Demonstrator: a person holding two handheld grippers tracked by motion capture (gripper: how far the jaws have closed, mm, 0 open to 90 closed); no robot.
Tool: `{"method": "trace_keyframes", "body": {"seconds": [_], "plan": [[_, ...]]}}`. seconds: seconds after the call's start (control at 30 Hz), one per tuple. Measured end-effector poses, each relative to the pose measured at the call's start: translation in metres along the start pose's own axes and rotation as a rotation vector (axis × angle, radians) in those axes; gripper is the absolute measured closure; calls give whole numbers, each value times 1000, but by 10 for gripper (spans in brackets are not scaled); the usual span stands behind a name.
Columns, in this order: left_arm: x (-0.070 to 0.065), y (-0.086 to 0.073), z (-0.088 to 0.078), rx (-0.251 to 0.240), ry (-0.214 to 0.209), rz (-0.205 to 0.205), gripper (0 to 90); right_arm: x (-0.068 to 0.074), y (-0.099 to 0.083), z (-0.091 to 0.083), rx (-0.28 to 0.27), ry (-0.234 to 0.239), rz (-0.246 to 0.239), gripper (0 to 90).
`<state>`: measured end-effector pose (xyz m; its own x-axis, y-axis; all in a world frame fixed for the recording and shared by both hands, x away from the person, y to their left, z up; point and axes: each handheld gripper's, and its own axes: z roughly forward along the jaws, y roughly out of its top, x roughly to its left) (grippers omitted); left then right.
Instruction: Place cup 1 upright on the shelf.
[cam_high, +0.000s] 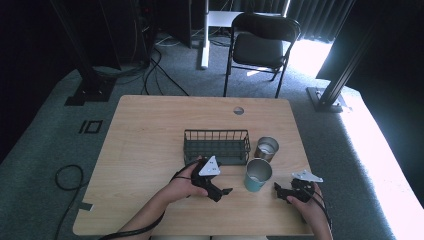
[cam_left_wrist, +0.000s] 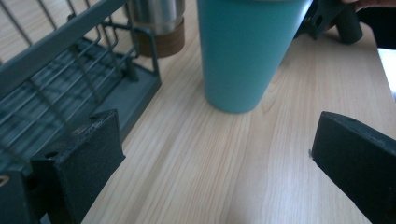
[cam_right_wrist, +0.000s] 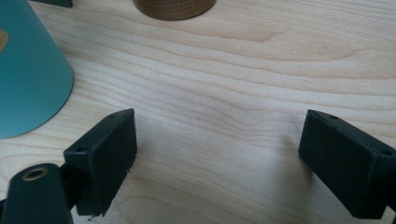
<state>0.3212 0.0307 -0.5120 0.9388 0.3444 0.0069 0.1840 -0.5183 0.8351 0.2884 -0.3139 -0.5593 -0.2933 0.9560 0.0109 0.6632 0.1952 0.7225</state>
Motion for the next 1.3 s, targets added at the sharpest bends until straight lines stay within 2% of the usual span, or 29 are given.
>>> {"method": "trace_keyframes", "body": {"seconds": [0.23,0.53,0.67,0.87,1.17,1.3], "plan": [[-4,9,12,-17,-24,21,26,0,0,0,0,0,-1,109],[-7,20,27,-49,-38,22,26,0,0,0,0,0,-1,110],[-10,26,33,-50,-35,51,26,0,0,0,0,0,-1,109],[-14,34,46,-45,-53,76,26,0,0,0,0,0,0,110],[-14,44,58,-86,-60,52,26,0,0,0,-1,0,0,110],[-14,49,67,-91,-65,62,26,0,0,0,0,0,-1,110]]}}
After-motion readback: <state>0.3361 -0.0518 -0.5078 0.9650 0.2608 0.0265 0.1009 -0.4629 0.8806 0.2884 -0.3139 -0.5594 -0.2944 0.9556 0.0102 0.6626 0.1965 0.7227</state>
